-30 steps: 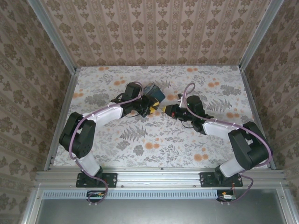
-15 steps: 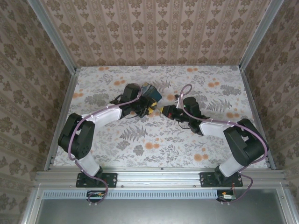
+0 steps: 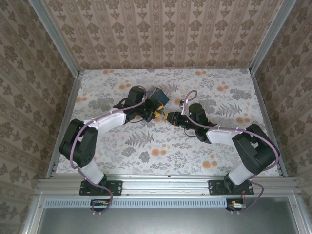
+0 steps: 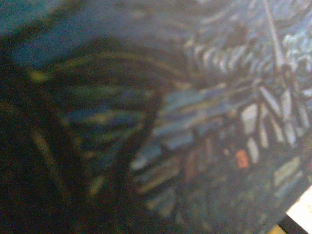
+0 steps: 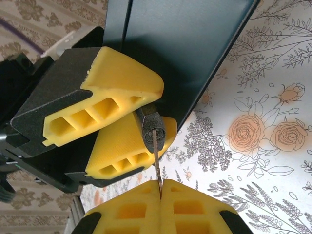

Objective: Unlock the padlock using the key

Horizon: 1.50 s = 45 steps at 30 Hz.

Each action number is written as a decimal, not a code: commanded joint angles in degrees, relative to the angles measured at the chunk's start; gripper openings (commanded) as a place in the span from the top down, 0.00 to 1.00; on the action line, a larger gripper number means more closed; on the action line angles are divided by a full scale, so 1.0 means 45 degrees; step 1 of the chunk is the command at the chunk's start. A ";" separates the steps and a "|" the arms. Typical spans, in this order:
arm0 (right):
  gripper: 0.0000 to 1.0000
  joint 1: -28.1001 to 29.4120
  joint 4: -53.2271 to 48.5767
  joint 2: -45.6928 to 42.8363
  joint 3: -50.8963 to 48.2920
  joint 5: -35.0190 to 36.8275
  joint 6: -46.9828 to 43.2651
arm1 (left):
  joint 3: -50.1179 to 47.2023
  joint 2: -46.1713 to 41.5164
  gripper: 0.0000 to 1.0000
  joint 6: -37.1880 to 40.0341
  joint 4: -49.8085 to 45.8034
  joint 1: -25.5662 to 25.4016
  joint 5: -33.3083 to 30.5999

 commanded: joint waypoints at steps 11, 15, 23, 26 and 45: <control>1.00 -0.0133 -0.2340 -0.0470 0.0272 -0.2935 -0.3254 | 0.0678 -0.0647 0.87 0.3819 -0.3285 0.1000 0.1609; 1.00 -0.0108 -0.2471 -0.0332 0.0175 -0.2915 -0.3049 | 0.0844 -0.0629 0.87 0.3968 -0.3596 0.1125 0.1925; 1.00 -0.0032 -0.0935 -0.0082 0.0096 -0.2800 -0.2582 | 0.1097 -0.0839 0.87 0.4023 -0.4435 0.1033 0.2492; 1.00 0.0086 -0.1013 0.0149 0.0431 -0.2862 -0.2602 | 0.1107 -0.0831 0.87 0.3951 -0.4430 0.0978 0.2510; 1.00 0.0082 0.0307 0.1061 0.0701 -0.3318 -0.1267 | 0.0536 -0.1057 0.87 0.3612 -0.3594 0.0972 0.2451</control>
